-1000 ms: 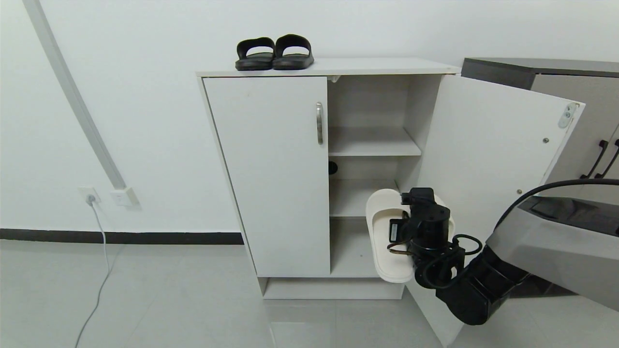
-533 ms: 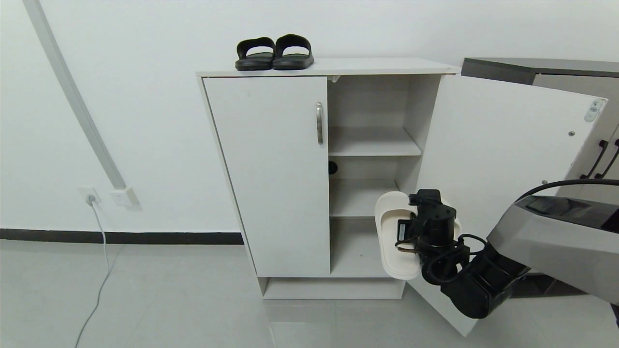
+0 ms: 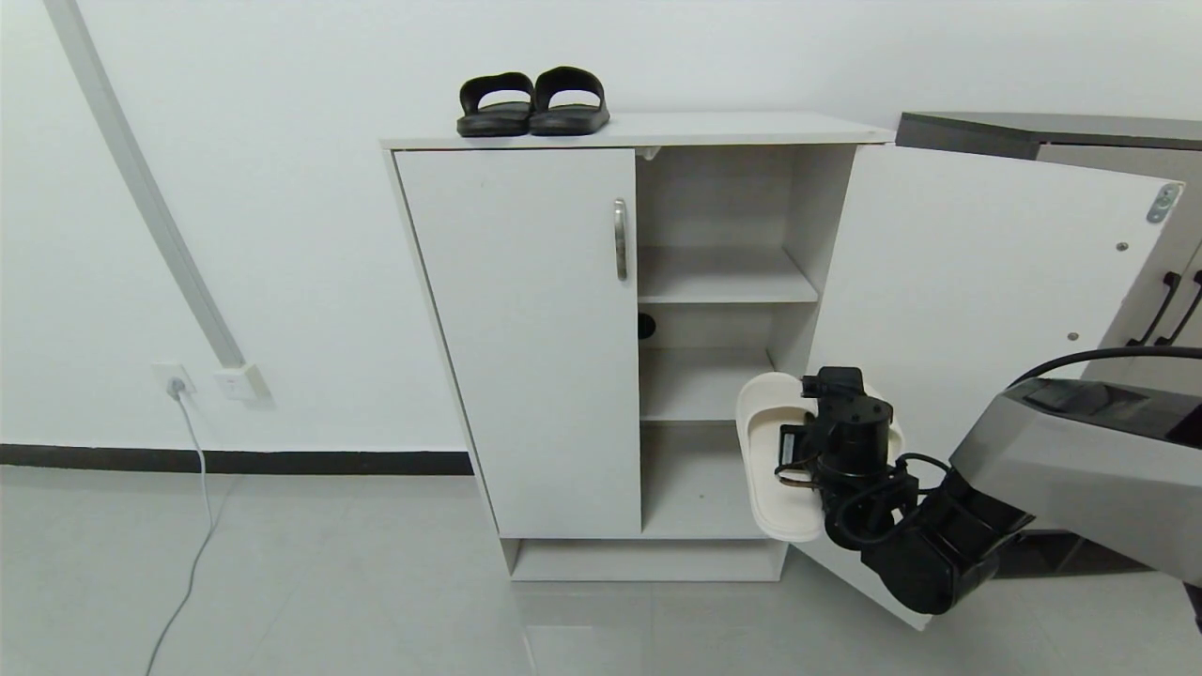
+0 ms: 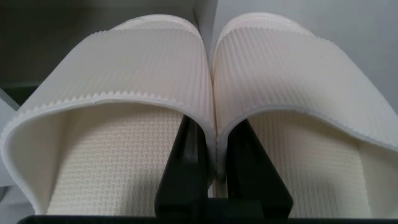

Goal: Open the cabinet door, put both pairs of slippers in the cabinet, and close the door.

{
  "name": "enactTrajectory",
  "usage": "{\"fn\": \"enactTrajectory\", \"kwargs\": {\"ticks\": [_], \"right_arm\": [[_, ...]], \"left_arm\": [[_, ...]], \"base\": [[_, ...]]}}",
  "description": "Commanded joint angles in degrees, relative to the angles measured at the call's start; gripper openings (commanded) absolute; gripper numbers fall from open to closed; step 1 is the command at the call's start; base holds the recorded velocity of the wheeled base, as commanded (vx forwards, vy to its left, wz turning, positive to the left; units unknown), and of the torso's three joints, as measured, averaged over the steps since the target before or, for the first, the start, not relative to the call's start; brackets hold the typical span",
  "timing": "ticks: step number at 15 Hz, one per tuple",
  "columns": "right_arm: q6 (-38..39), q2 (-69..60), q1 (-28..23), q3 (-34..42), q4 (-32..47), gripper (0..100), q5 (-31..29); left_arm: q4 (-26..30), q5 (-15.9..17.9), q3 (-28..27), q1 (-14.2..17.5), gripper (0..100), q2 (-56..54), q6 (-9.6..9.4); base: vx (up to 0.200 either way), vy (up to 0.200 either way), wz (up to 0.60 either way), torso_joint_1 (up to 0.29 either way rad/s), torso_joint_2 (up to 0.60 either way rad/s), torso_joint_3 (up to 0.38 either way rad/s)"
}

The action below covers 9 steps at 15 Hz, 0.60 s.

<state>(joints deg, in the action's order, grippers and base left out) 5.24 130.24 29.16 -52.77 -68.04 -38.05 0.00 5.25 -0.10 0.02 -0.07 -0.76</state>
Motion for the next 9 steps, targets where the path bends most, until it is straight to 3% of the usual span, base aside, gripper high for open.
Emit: {"fn": "enactTrajectory", "kwargs": {"ticks": [1, 9], "right_arm": [[0.03, -0.25, 0.72, 0.13, -0.17, 0, -0.1], [2.76, 2.56, 11.8, -3.92, 0.89, 0, -0.1]], "left_arm": [[0.0, 0.02, 0.01, 0.06, 0, 0.07, -0.04], [0.0, 0.02, 0.01, 0.06, 0, 0.07, -0.04]], "base": [[0.0, 0.0, 0.0, 0.0, 0.0, 0.0], [0.0, 0.0, 0.0, 0.0, 0.0, 0.0]]}}
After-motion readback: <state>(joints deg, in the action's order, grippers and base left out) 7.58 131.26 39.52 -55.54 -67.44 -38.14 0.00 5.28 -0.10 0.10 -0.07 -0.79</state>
